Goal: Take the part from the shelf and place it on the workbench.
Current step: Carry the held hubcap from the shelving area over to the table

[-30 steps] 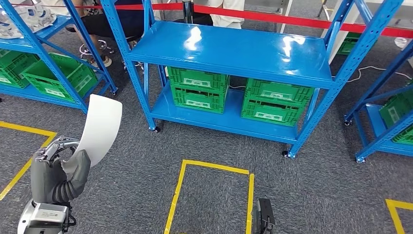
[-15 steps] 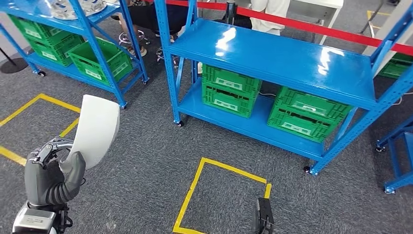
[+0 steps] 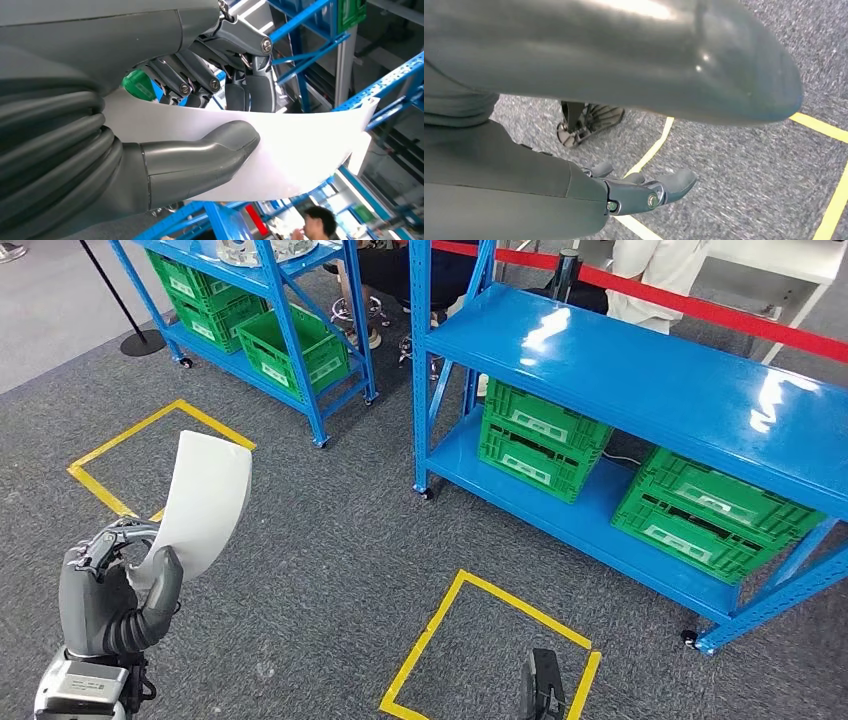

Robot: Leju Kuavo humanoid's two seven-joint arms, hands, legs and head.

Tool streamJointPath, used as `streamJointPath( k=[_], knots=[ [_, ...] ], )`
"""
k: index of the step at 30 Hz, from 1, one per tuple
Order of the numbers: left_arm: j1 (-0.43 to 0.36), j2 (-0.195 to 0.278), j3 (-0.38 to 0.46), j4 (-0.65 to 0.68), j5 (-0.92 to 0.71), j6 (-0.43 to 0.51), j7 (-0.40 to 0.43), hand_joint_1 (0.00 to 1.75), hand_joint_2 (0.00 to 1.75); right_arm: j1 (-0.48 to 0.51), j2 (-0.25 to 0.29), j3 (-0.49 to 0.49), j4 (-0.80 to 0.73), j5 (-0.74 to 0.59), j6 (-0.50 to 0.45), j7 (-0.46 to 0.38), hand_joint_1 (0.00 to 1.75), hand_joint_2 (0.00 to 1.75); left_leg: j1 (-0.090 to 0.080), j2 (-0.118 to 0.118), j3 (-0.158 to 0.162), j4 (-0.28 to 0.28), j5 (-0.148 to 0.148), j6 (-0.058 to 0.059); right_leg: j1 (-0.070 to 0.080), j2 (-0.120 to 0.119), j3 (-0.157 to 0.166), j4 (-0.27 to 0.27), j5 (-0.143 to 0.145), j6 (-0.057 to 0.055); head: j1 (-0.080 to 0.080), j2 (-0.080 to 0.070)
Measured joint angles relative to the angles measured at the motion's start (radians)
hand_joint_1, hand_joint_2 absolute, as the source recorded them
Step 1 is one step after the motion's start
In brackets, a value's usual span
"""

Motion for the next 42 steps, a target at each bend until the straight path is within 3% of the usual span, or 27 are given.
streamJointPath(
  k=[1, 3, 5, 6, 7, 9, 11, 12, 14, 16, 18, 20, 21, 23, 25, 27, 29, 31, 33, 35, 36, 37, 38, 40, 42],
  knots=[
    [0.001, 0.001, 0.001, -0.004, 0.006, 0.001, 0.0, 1.75, 1.75, 0.0, 0.0, 0.0, 0.0, 0.002, 0.001, 0.001, 0.0, 0.0, -0.002, 0.031, -0.019, 0.036, -0.023, -0.004, -0.001, -0.015, 0.003, -0.004, 0.002, -0.007, -0.003, 0.0],
    [0.003, 0.001, 0.0, -0.011, 0.025, 0.007, 0.0, 1.75, 1.75, 0.002, -0.001, 0.0, 0.0, 0.005, 0.002, 0.003, 0.0, 0.0, -0.001, 0.095, -0.076, 0.159, -0.089, -0.009, 0.003, -0.044, 0.003, -0.005, 0.001, -0.015, -0.008, 0.0],
    [0.006, 0.002, 0.0, -0.014, 0.043, 0.014, 0.0, 1.75, 1.75, 0.004, -0.001, 0.0, 0.0, 0.008, 0.002, 0.003, 0.0, 0.0, 0.004, 0.115, -0.119, 0.257, -0.124, -0.014, 0.005, -0.077, 0.003, -0.005, -0.001, -0.016, -0.008, 0.0],
    [0.008, 0.002, 0.0, -0.015, 0.05, 0.017, 0.0, 1.75, 1.75, 0.004, -0.001, 0.0, 0.0, 0.01, 0.002, 0.002, 0.0, 0.0, 0.005, 0.12, -0.115, 0.256, -0.115, -0.015, 0.005, -0.092, 0.003, -0.004, -0.002, -0.016, -0.008, 0.0],
    [0.008, 0.003, 0.0, -0.016, 0.055, 0.02, 0.0, 1.75, 1.75, 0.004, -0.001, 0.0, 0.0, 0.011, 0.002, 0.001, 0.0, 0.0, 0.006, 0.127, -0.088, 0.214, -0.09, -0.015, 0.005, -0.107, 0.004, -0.004, -0.004, -0.014, -0.008, 0.0],
    [0.007, 0.003, 0.0, -0.02, 0.06, 0.029, 0.0, 1.75, 1.75, 0.001, -0.001, 0.0, 0.0, 0.012, 0.002, -0.002, 0.0, 0.0, 0.003, 0.167, -0.007, 0.076, -0.037, -0.009, 0.008, -0.132, 0.008, -0.001, -0.01, -0.007, -0.009, 0.0],
    [0.004, 0.003, 0.0, -0.024, 0.063, 0.038, 0.0, 1.75, 1.75, 0.0, -0.001, 0.0, 0.0, 0.012, 0.002, -0.004, 0.0, 0.0, -0.004, 0.195, 0.038, -0.006, -0.018, 0.004, 0.012, -0.152, 0.011, 0.001, -0.015, 0.003, -0.006, 0.0],
    [0.003, 0.004, -0.001, -0.025, 0.065, 0.04, 0.0, 1.75, 1.75, -0.001, -0.001, 0.0, 0.0, 0.012, 0.002, -0.004, 0.0, 0.0, -0.007, 0.193, 0.041, -0.015, -0.02, 0.011, 0.014, -0.162, 0.013, 0.001, -0.017, 0.009, -0.005, 0.0],
    [0.003, 0.005, -0.001, -0.026, 0.068, 0.044, 0.0, 1.75, 1.75, -0.005, 0.0, 0.0, 0.0, 0.011, 0.003, -0.003, 0.0, 0.0, -0.007, 0.167, 0.039, -0.02, -0.015, 0.023, 0.011, -0.172, 0.018, 0.001, -0.021, 0.021, -0.004, 0.0],
    [0.002, 0.007, 0.0, -0.03, 0.073, 0.046, 0.0, 1.75, 1.75, -0.006, 0.0, 0.0, 0.0, 0.01, 0.005, -0.003, 0.0, 0.0, -0.001, 0.143, 0.042, -0.027, -0.009, 0.035, 0.006, -0.124, 0.003, 0.042, -0.05, 0.032, 0.0, 0.0],
    [0.0, 0.006, 0.0, -0.033, 0.081, 0.047, 0.0, 1.75, 1.75, -0.004, 0.001, 0.0, 0.0, 0.009, 0.006, -0.003, 0.0, 0.0, 0.003, 0.119, 0.041, -0.028, -0.007, 0.041, 0.003, -0.059, -0.055, 0.163, -0.111, 0.038, 0.005, 0.0],
    [0.003, 0.007, 0.0, -0.033, 0.089, 0.05, 0.0, 1.75, 1.75, 0.001, 0.0, 0.0, 0.0, 0.008, 0.006, -0.002, 0.0, 0.0, 0.002, 0.089, 0.039, -0.026, -0.007, 0.043, 0.003, -0.042, -0.116, 0.278, -0.146, 0.039, 0.008, 0.0],
    [0.004, 0.007, 0.0, -0.033, 0.092, 0.052, 0.0, 1.75, 1.75, 0.002, 0.0, 0.0, 0.0, 0.008, 0.006, -0.002, 0.0, 0.0, 0.002, 0.074, 0.039, -0.024, -0.007, 0.043, 0.003, -0.04, -0.124, 0.286, -0.135, 0.038, 0.008, 0.0],
    [0.004, 0.009, -0.002, -0.035, 0.096, 0.059, 0.0, 1.75, 1.75, 0.003, 0.0, 0.0, 0.0, 0.006, 0.006, -0.003, 0.0, 0.0, 0.004, 0.043, 0.039, -0.019, -0.008, 0.04, 0.0, -0.027, -0.085, 0.188, -0.065, 0.037, 0.009, 0.0],
    [0.001, 0.01, -0.005, -0.037, 0.101, 0.063, 0.0, 1.75, 1.75, 0.002, 0.0, 0.0, 0.0, 0.004, 0.005, -0.004, 0.0, 0.0, 0.005, 0.014, 0.035, -0.013, -0.009, 0.03, -0.005, 0.016, -0.029, 0.059, -0.017, 0.036, 0.008, 0.0],
    [-0.003, 0.012, -0.012, -0.037, 0.104, 0.065, 0.0, 1.75, 1.75, 0.0, 0.0, 0.0, 0.0, 0.0, 0.006, -0.004, 0.0, 0.0, 0.006, -0.01, 0.028, -0.014, -0.005, 0.015, -0.004, 0.037, -0.009, 0.013, -0.013, 0.031, 0.008, 0.0],
    [-0.004, 0.018, -0.017, -0.035, 0.105, 0.067, 0.0, 1.75, 1.75, -0.002, 0.0, 0.0, 0.0, -0.006, 0.009, -0.005, 0.0, 0.0, 0.009, -0.023, 0.022, -0.019, 0.0, 0.001, -0.002, 0.013, -0.005, 0.007, -0.008, 0.018, 0.008, 0.0],
    [-0.006, 0.025, -0.019, -0.033, 0.106, 0.071, 0.0, 1.75, 1.75, -0.002, 0.001, 0.0, 0.0, -0.008, 0.012, -0.006, 0.0, 0.0, 0.006, 0.027, 0.004, 0.014, -0.021, -0.009, -0.003, -0.011, 0.002, -0.001, -0.002, 0.001, 0.005, 0.0],
    [-0.009, 0.029, -0.023, -0.029, 0.105, 0.079, 0.0, 1.75, 1.75, 0.001, 0.0, 0.0, 0.0, -0.008, 0.014, -0.006, 0.0, 0.0, 0.005, 0.097, -0.047, 0.12, -0.08, -0.014, 0.001, -0.038, 0.004, -0.005, -0.002, -0.01, 0.001, 0.0],
    [-0.009, 0.032, -0.029, -0.023, 0.102, 0.085, 0.0, 1.75, 1.75, 0.003, 0.0, 0.0, 0.0, -0.008, 0.016, -0.005, 0.0, 0.0, 0.007, 0.116, -0.103, 0.235, -0.125, -0.019, 0.005, -0.067, 0.004, -0.004, -0.004, -0.015, 0.0, 0.0],
    [-0.008, 0.034, -0.031, -0.021, 0.1, 0.087, 0.0, 1.75, 1.75, 0.003, 0.0, 0.0, 0.0, -0.007, 0.018, -0.004, 0.0, 0.0, 0.007, 0.118, -0.111, 0.253, -0.124, -0.019, 0.006, -0.082, 0.005, -0.004, -0.006, -0.016, 0.0, 0.0],
    [-0.008, 0.037, -0.032, -0.019, 0.099, 0.088, 0.0, 1.75, 1.75, 0.003, 0.0, 0.0, 0.0, -0.007, 0.019, -0.004, 0.0, 0.0, 0.007, 0.122, -0.098, 0.232, -0.105, -0.019, 0.007, -0.096, 0.006, -0.004, -0.007, -0.015, 0.0, 0.0],
    [-0.008, 0.038, -0.033, -0.017, 0.098, 0.088, 0.0, 1.75, 1.75, 0.002, 0.0, 0.0, 0.0, -0.006, 0.02, -0.003, 0.0, 0.0, 0.006, 0.132, -0.068, 0.177, -0.074, -0.016, 0.008, -0.11, 0.007, -0.003, -0.01, -0.014, -0.001, 0.0],
    [-0.01, 0.039, -0.033, -0.017, 0.098, 0.086, 0.0, 1.75, 1.75, 0.001, 0.0, 0.0, 0.0, -0.005, 0.021, -0.001, 0.0, 0.0, 0.001, 0.174, 0.004, 0.045, -0.026, -0.006, 0.011, -0.134, 0.012, 0.001, -0.017, -0.007, 0.0, 0.0],
    [-0.011, 0.04, -0.033, -0.017, 0.101, 0.083, 0.0, 1.75, 1.75, 0.0, 0.0, 0.0, 0.0, -0.003, 0.022, 0.003, 0.0, 0.0, -0.006, 0.192, 0.033, -0.012, -0.016, 0.009, 0.015, -0.155, 0.016, 0.003, -0.023, 0.003, 0.002, 0.0]
  ],
)
